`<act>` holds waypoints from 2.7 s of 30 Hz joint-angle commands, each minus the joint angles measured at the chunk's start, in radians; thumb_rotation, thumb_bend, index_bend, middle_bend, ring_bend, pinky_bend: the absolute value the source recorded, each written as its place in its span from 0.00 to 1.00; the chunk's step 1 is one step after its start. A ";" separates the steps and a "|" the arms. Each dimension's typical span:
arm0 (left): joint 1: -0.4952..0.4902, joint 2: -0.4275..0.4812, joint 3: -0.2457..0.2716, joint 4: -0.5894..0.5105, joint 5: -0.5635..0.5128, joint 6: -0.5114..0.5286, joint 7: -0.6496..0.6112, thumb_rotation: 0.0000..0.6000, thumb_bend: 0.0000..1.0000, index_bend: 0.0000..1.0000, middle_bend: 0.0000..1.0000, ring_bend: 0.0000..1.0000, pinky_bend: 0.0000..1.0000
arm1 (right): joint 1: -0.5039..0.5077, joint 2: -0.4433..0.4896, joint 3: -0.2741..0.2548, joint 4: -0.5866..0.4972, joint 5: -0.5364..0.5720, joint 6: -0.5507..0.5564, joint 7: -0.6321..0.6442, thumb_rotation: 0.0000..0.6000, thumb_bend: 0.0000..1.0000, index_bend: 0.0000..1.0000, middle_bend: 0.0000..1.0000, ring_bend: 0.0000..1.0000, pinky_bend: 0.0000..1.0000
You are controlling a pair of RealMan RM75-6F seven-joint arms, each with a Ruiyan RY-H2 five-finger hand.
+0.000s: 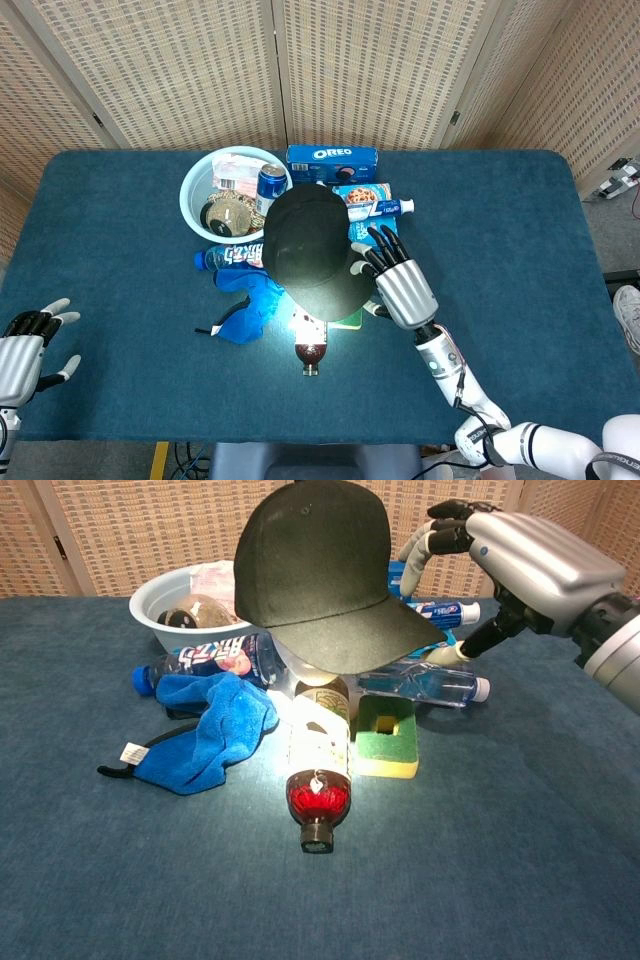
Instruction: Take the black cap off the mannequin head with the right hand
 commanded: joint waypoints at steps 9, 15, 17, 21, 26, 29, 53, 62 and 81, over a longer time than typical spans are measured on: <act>-0.003 0.004 0.000 -0.003 -0.002 -0.004 -0.002 1.00 0.23 0.29 0.17 0.22 0.15 | 0.031 -0.052 0.002 0.066 -0.013 0.026 0.022 1.00 0.11 0.46 0.26 0.00 0.00; -0.004 0.006 0.003 -0.006 -0.005 -0.010 0.000 1.00 0.23 0.29 0.17 0.22 0.15 | 0.044 -0.071 -0.004 0.099 -0.020 0.033 0.042 1.00 0.22 0.46 0.26 0.00 0.00; -0.004 0.008 0.003 -0.008 -0.006 -0.011 -0.001 1.00 0.23 0.29 0.17 0.22 0.15 | 0.048 -0.074 -0.007 0.107 -0.023 0.035 0.047 1.00 0.29 0.46 0.26 0.00 0.00; -0.003 0.009 0.003 -0.008 -0.007 -0.011 -0.003 1.00 0.23 0.29 0.17 0.22 0.15 | 0.051 -0.077 -0.012 0.117 -0.030 0.044 0.059 1.00 0.37 0.46 0.26 0.00 0.00; -0.005 0.009 0.004 -0.008 -0.008 -0.014 -0.002 1.00 0.23 0.29 0.17 0.22 0.15 | 0.055 -0.079 -0.011 0.124 -0.037 0.062 0.070 1.00 0.40 0.46 0.26 0.00 0.00; -0.007 0.008 0.005 -0.009 -0.006 -0.017 -0.001 1.00 0.23 0.29 0.17 0.22 0.15 | 0.056 -0.077 -0.009 0.123 -0.036 0.068 0.076 1.00 0.43 0.46 0.26 0.00 0.00; -0.012 0.010 0.006 -0.010 -0.012 -0.026 0.000 1.00 0.23 0.29 0.17 0.22 0.15 | 0.090 -0.079 0.036 0.148 -0.035 0.119 0.109 1.00 0.49 0.60 0.32 0.05 0.00; -0.011 0.015 0.007 -0.016 -0.011 -0.023 -0.001 1.00 0.23 0.29 0.17 0.22 0.15 | 0.138 -0.059 0.095 0.130 -0.016 0.109 0.091 1.00 0.49 0.60 0.32 0.05 0.00; -0.003 0.025 0.011 -0.024 -0.010 -0.014 0.001 1.00 0.23 0.29 0.17 0.22 0.15 | 0.247 -0.030 0.189 0.101 0.054 0.045 0.009 1.00 0.49 0.60 0.33 0.06 0.00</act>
